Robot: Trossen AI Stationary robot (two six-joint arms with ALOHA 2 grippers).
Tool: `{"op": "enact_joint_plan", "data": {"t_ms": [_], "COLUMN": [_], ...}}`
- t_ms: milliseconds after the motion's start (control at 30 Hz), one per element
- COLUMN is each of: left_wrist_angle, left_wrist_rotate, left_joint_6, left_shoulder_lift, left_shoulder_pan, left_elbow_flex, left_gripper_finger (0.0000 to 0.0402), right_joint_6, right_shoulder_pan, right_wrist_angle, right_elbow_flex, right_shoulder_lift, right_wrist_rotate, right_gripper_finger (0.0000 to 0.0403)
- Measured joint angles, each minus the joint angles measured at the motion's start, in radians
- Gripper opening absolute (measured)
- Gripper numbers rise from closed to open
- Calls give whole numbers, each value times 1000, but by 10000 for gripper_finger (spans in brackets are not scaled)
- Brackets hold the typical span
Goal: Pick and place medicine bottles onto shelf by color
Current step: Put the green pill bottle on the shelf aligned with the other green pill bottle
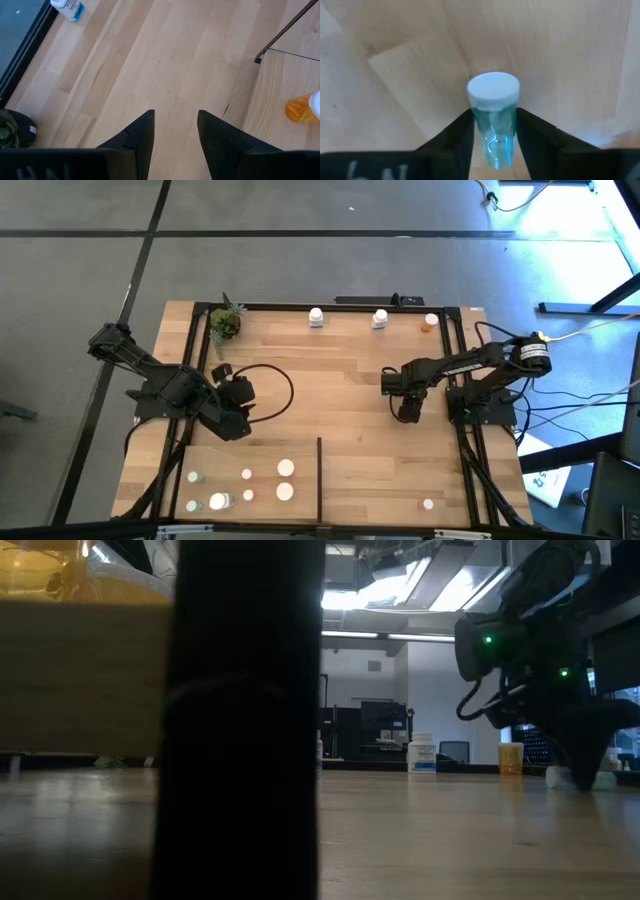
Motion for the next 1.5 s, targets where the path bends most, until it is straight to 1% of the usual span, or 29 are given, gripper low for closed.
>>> {"op": "enact_joint_plan", "data": {"t_ms": [133,233,433,567,667,867,1000,1067,1167,1267,1400,1500], "left_wrist_angle": [0,0,0,0,0,0,21,51,113,190,313,391], "left_wrist_rotate": [0,0,0,0,-1,-15,-48,-67,-90,-90,-91,-90], "left_joint_6": [0,0,0,0,0,0,3,38,136,241,358,425], "left_shoulder_lift": [0,0,0,0,0,1,2,2,2,2,2,2], "left_shoulder_pan": [0,0,0,0,0,0,1,1,1,8,43,80], "left_elbow_flex": [0,0,0,0,0,0,0,0,0,0,0,0], "left_gripper_finger": [142,142,142,142,142,142,142,142,142,142,142,142], "right_joint_6": [0,0,0,-26,-52,-114,-159,-183,-211,-255,-319,-354], "right_shoulder_pan": [0,0,3,13,13,19,47,66,102,138,181,208], "right_wrist_angle": [31,74,129,215,323,484,563,601,652,757,871,939], "right_elbow_flex": [1,4,21,60,89,142,189,217,243,246,246,246], "right_shoulder_lift": [-2,-4,0,1,1,0,0,0,0,0,0,0], "right_wrist_rotate": [4,15,29,60,59,76,143,181,251,310,351,362], "right_gripper_finger": [104,92,96,96,96,96,96,96,96,96,97,97]}}
